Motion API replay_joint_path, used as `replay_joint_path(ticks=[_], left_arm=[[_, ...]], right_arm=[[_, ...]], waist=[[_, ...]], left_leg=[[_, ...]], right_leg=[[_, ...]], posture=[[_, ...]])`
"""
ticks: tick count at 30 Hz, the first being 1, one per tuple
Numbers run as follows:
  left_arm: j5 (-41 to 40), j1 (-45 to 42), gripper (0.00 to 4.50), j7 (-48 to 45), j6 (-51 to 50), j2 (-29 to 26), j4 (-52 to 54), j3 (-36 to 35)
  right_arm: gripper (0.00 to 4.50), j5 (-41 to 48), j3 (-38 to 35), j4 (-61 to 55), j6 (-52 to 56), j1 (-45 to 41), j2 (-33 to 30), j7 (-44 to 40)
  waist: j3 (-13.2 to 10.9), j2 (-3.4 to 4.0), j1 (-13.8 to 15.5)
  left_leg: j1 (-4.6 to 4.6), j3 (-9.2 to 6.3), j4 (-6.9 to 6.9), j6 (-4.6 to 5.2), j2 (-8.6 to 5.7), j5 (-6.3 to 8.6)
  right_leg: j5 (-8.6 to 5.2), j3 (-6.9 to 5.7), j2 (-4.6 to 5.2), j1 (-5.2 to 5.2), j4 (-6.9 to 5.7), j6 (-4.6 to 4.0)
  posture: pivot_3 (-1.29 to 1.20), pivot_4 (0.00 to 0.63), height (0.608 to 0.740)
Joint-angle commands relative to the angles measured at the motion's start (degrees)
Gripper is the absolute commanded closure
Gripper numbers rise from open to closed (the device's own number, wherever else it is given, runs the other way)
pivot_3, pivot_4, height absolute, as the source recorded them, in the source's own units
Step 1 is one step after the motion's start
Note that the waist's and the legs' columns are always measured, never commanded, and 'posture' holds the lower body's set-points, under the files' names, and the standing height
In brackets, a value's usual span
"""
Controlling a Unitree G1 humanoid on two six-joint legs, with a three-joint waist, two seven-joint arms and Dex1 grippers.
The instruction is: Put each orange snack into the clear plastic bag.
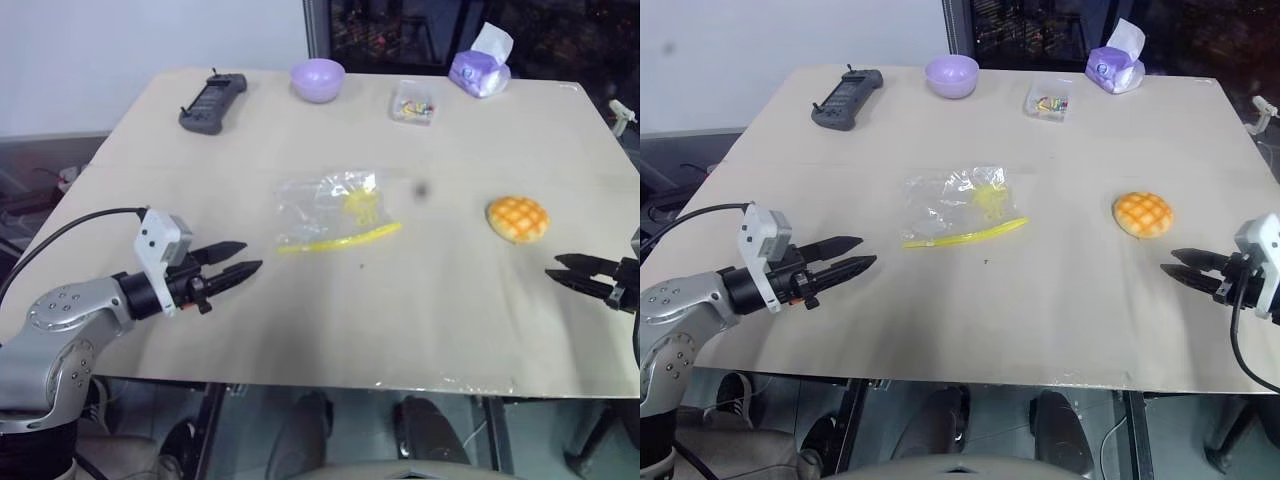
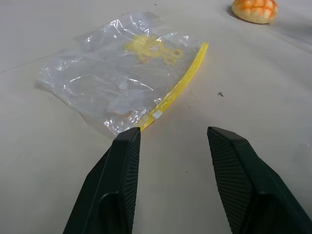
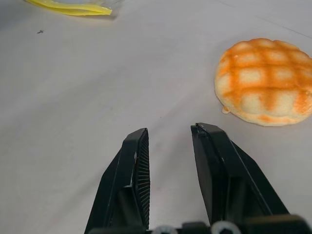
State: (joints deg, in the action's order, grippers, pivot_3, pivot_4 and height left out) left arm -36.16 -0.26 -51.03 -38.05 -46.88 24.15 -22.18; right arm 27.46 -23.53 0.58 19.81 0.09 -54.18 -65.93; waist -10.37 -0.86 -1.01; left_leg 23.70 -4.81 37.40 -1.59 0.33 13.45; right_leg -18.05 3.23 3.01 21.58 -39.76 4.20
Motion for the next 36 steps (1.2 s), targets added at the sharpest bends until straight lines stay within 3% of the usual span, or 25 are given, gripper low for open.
replay_joint_path(ticks=[1, 29, 31, 32, 34, 36], left_arm=[[-0.3, -0.2, 2.20, 0.2, 1.7, -0.2, 1.0, -0.9], [2.7, -0.8, 2.20, 3.7, 4.1, 0.4, 0.2, 3.0], [2.2, -1.8, 2.20, 4.1, 3.6, 0.8, -0.6, 3.0], [2.0, -2.2, 1.60, 4.1, 3.4, 0.9, -0.8, 3.0], [2.1, -2.8, 1.03, 3.9, 3.6, 0.9, -1.1, 3.2], [3.0, -3.1, 0.22, 4.0, 4.2, 0.8, -1.4, 3.6]], right_arm=[[2.99, 0.9, -2.6, -1.7, 0.2, 0.9, -0.7, 0.1], [2.99, 4.6, -1.6, -7.1, 6.2, 1.3, -0.6, 1.1], [2.48, 5.4, -1.7, -8.4, 6.8, 1.1, -0.4, 1.4], [1.97, 5.7, -1.8, -8.8, 7.1, 1.0, -0.3, 1.5], [1.41, 6.3, -2.0, -9.4, 7.7, 0.9, -0.4, 1.5], [0.57, 6.5, -2.2, -9.7, 8.1, 1.0, -0.4, 1.6]], waist=[[0.0, 0.00, 0.0], [0.0, 0.00, 0.0], [0.0, 0.00, 0.0], [0.0, 0.00, 0.0], [0.0, 0.00, 0.0], [0.0, 0.00, 0.0]], left_leg=[[0.00, 0.00, 0.00, 0.00, 0.00, 0.00], [0.00, 0.00, 0.00, 0.00, 0.00, 0.00], [0.00, 0.00, 0.00, 0.00, 0.00, 0.00], [0.00, 0.00, 0.00, 0.00, 0.00, 0.00], [0.00, 0.00, 0.00, 0.00, 0.00, 0.00], [0.01, 0.00, 0.00, 0.00, 0.00, 0.00]], right_leg=[[0.00, 0.00, 0.00, 0.00, 0.00, 0.00], [0.00, 0.00, -0.01, 0.00, -0.01, 0.00], [0.00, 0.00, -0.01, 0.00, -0.01, 0.00], [0.00, 0.00, -0.01, 0.00, -0.01, 0.00], [0.00, 0.00, -0.01, 0.00, 0.00, 0.00], [0.00, 0.00, -0.01, 0.00, 0.00, 0.00]], posture=[[0.00, 0.150, 0.740], [0.00, 0.150, 0.740], [0.00, 0.150, 0.740], [0.00, 0.150, 0.740], [0.00, 0.150, 0.740], [0.00, 0.150, 0.740]])
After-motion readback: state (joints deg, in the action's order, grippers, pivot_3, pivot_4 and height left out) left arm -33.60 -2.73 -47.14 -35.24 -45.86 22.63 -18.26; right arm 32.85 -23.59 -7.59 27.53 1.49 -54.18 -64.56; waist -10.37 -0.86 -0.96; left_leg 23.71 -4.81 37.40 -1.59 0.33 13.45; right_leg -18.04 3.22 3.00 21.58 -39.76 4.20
